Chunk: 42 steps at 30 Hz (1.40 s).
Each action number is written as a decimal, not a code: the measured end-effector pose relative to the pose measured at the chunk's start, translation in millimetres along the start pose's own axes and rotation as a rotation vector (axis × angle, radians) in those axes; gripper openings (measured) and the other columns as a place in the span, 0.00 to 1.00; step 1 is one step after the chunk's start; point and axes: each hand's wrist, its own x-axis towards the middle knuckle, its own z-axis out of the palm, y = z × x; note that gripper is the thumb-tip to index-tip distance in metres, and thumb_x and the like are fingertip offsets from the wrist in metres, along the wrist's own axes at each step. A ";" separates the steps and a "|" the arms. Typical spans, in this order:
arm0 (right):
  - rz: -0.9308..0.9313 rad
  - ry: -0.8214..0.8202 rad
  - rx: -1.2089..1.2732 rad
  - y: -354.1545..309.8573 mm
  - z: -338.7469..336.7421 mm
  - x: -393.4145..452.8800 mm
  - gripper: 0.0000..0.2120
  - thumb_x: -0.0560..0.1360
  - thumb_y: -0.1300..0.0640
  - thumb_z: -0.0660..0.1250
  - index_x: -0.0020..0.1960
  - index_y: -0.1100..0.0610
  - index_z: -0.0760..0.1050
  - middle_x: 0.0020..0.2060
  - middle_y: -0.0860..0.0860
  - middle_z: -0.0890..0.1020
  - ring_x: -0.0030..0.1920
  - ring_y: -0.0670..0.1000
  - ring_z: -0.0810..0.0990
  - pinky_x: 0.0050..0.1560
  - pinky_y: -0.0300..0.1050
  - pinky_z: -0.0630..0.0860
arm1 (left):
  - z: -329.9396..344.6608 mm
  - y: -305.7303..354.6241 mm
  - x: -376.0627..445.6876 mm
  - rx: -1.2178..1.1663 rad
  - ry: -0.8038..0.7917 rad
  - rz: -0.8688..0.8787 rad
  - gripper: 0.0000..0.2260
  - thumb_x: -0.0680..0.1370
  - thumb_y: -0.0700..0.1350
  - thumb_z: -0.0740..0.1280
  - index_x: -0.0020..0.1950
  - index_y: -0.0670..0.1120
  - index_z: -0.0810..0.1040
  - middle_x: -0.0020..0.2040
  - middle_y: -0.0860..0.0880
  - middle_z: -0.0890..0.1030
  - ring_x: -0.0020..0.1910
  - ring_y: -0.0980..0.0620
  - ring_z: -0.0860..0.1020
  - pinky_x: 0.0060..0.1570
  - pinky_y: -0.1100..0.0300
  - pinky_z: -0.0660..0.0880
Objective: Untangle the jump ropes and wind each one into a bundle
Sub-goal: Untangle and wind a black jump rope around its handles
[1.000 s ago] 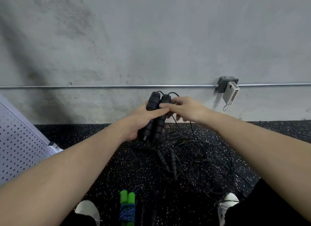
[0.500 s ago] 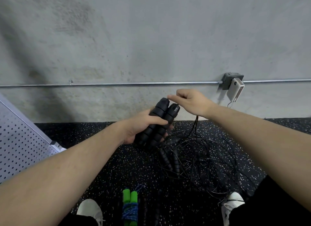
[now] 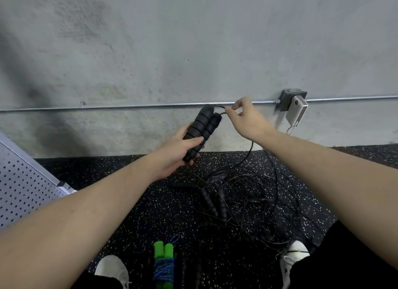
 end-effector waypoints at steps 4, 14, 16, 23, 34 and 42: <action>0.145 -0.078 0.360 -16.6 9.5 -6.1 0.08 0.83 0.49 0.60 0.52 0.54 0.68 0.34 0.52 0.77 0.31 0.49 0.70 0.31 0.44 0.69 | 9.1 -2.8 5.5 -0.082 0.135 0.085 0.17 0.83 0.44 0.67 0.61 0.67 0.71 0.56 0.42 0.81 0.43 0.50 0.76 0.39 0.56 0.71; -0.049 -0.302 0.418 -43.6 41.2 -48.3 0.11 0.84 0.59 0.56 0.65 0.50 0.67 0.36 0.53 0.79 0.30 0.49 0.77 0.34 0.38 0.76 | 33.2 6.5 22.6 -0.548 0.406 0.107 0.13 0.82 0.49 0.68 0.66 0.54 0.72 0.55 0.44 0.81 0.50 0.41 0.80 0.49 0.44 0.79; -0.078 -0.261 0.360 -45.0 46.4 -51.3 0.03 0.84 0.57 0.58 0.57 0.53 0.67 0.37 0.53 0.80 0.31 0.47 0.78 0.35 0.41 0.74 | 32.2 9.2 23.4 -0.552 0.380 0.097 0.16 0.79 0.51 0.73 0.65 0.51 0.74 0.54 0.43 0.81 0.48 0.41 0.81 0.47 0.45 0.80; -0.139 -0.322 0.326 -41.8 34.6 -54.4 0.03 0.84 0.57 0.59 0.57 0.54 0.68 0.32 0.51 0.79 0.26 0.42 0.77 0.30 0.35 0.71 | 28.5 19.8 27.3 -0.567 0.340 0.114 0.10 0.78 0.37 0.70 0.58 0.45 0.76 0.40 0.47 0.78 0.38 0.48 0.76 0.39 0.53 0.75; -0.255 -0.453 0.142 -31.7 -16.2 -35.6 0.12 0.84 0.50 0.60 0.44 0.53 0.72 0.24 0.47 0.72 0.29 0.52 0.82 0.40 0.51 0.76 | 16.9 60.9 17.9 -0.692 0.260 0.195 0.13 0.83 0.45 0.66 0.66 0.42 0.74 0.44 0.46 0.82 0.46 0.42 0.87 0.46 0.44 0.84; -0.345 -0.296 -0.093 -25.8 -62.5 -23.6 0.10 0.82 0.45 0.61 0.53 0.46 0.80 0.33 0.47 0.76 0.29 0.43 0.68 0.35 0.39 0.67 | 25.1 63.9 0.7 -0.545 0.084 0.131 0.11 0.82 0.48 0.66 0.50 0.41 0.80 0.42 0.47 0.82 0.36 0.51 0.80 0.35 0.57 0.79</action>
